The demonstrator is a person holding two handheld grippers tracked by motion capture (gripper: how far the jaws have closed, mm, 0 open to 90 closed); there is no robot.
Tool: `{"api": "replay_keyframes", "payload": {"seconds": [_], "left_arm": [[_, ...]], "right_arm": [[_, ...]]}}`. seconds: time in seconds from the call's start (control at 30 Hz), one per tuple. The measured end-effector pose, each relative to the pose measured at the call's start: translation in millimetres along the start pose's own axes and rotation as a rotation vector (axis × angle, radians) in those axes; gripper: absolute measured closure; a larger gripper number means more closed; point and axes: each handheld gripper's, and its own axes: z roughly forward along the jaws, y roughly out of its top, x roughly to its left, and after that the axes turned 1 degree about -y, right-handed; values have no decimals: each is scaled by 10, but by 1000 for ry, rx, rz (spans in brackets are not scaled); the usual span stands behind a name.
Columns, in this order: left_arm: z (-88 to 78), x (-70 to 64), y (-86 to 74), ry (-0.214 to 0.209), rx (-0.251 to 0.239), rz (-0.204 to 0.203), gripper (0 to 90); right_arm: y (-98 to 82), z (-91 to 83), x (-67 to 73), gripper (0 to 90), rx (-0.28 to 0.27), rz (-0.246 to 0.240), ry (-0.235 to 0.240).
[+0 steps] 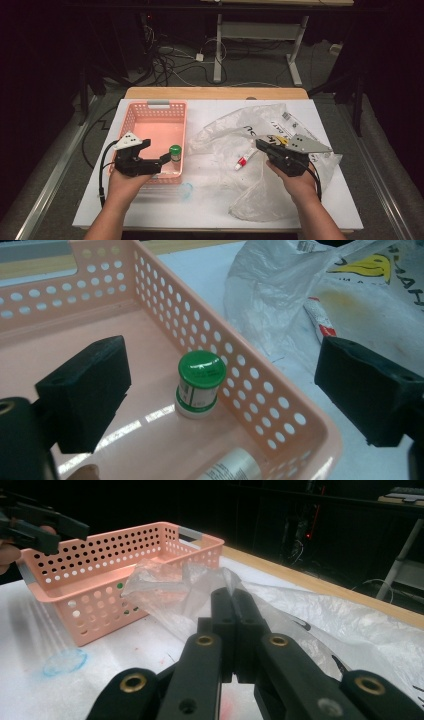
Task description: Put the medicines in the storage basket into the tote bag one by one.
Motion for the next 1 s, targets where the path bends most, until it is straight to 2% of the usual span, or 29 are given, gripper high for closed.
{"api": "replay_keyframes", "payload": {"seconds": [0.13,0.2,0.3,0.4,0.47,0.63,0.7,0.77,0.83,0.93,1.0], "left_arm": [[116,64,117,5,79,3,204],[183,105,162,22,119,10,261],[273,150,205,25,177,15,299],[382,181,227,31,277,20,299],[422,174,246,27,313,40,333],[534,159,280,27,419,74,333],[560,166,292,26,428,87,333],[608,183,312,17,464,86,333],[645,197,334,7,477,94,333],[737,192,358,7,533,121,333],[782,181,367,-3,548,132,333]], "right_arm": [[-2,-5,-10,900,-1,1,-2],[-2,-1,-7,900,0,2,-4],[-3,4,-6,900,1,1,-3],[-3,4,-9,900,1,1,-3],[-3,3,-12,900,-1,2,-3],[-1,-2,-7,900,0,2,-2],[0,-2,-7,900,-1,3,-2],[-1,-1,-7,900,0,3,-2],[-1,-1,-8,900,0,4,-2],[-3,-3,-14,900,0,2,-1],[-3,-4,-17,900,-1,6,-3]]}}
